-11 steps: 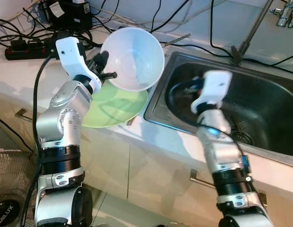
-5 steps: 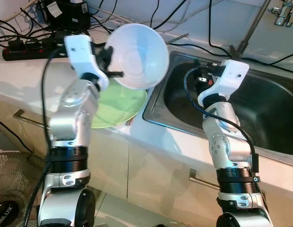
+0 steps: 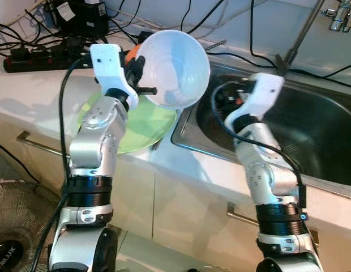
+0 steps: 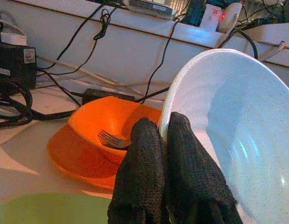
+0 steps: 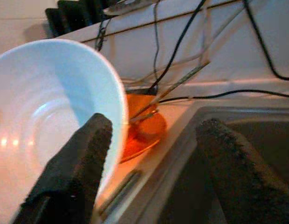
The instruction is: Kitchen organization
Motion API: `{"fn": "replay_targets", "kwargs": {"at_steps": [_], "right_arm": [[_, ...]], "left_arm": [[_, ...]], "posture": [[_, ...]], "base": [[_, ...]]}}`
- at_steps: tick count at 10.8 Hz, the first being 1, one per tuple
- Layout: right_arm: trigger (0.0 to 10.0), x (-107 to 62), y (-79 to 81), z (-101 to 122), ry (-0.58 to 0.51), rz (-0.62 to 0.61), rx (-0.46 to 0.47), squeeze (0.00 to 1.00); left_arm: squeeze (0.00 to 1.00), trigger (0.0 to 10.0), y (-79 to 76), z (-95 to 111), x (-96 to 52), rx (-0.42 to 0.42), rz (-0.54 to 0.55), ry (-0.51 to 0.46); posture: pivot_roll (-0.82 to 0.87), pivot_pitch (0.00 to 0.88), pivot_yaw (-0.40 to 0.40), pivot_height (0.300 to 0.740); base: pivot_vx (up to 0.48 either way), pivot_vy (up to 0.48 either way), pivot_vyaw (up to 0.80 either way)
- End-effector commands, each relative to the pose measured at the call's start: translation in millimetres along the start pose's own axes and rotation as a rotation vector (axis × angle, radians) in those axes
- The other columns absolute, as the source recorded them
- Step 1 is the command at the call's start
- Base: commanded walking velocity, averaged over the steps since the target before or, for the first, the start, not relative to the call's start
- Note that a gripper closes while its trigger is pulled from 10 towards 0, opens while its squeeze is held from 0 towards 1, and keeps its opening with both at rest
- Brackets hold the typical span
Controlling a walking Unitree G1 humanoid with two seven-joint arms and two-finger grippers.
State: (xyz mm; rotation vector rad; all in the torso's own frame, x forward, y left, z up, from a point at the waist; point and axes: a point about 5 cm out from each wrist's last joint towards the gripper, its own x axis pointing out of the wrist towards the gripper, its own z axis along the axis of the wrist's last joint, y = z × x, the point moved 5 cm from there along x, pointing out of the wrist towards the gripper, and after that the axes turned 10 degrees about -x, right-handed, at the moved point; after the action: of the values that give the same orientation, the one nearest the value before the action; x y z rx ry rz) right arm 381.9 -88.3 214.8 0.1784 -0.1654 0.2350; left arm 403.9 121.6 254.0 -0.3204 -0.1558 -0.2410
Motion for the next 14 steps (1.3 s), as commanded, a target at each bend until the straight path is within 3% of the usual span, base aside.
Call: {"fn": "replay_targets", "kwargs": {"at_steps": [1,2,10,11,12,13,14], "right_arm": [[10.0,-2.7,2.6,-1.6,0.016,0.027,0.018,0.23],[10.0,-3.6,7.5,-6.1,0.038,0.05,0.018,0.0],[10.0,-2.9,13.5,-19.1,0.094,0.064,0.034,0.0],[9.3,-2.2,14.4,-18.9,0.092,0.06,0.051,0.0],[4.9,-1.8,14.6,-18.7,0.091,0.057,0.067,0.0],[0.0,-0.7,13.6,-17.9,0.087,0.046,0.101,0.0],[0.0,-0.7,11.6,-17.4,0.085,0.035,0.124,0.0]], "left_arm": [[0.0,10.0,-12.5,8.1,3.7,0.007,-0.039,-0.036],[0.0,10.0,-16.6,7.4,4.8,0.001,-0.051,-0.039],[0.0,10.0,-30.2,9.8,4.4,-0.054,-0.121,-0.065],[0.0,10.0,-31.6,7.2,3.5,-0.058,-0.13,-0.056],[0.0,10.0,-33.9,4.8,3.1,-0.062,-0.141,-0.047],[0.0,10.0,-39.8,1.8,2.7,-0.074,-0.167,-0.035],[0.0,10.0,-43.2,0.5,2.3,-0.081,-0.182,-0.03]], "posture": [[-0.07,0.004,-0.078,0.74],[-0.07,0.004,-0.078,0.74],[-0.07,0.035,-0.091,0.74],[-0.07,0.036,-0.09,0.74],[-0.07,0.04,-0.091,0.74],[-0.07,0.042,-0.089,0.74],[-0.07,0.041,-0.086,0.74]], "base": [[0.0,0.0,0.0],[0.0,0.0,0.0],[0.0,0.0,0.0],[0.0,0.0,0.0],[0.0,0.0,0.0],[0.0,0.0,0.0],[0.0,0.0,0.0]]}}
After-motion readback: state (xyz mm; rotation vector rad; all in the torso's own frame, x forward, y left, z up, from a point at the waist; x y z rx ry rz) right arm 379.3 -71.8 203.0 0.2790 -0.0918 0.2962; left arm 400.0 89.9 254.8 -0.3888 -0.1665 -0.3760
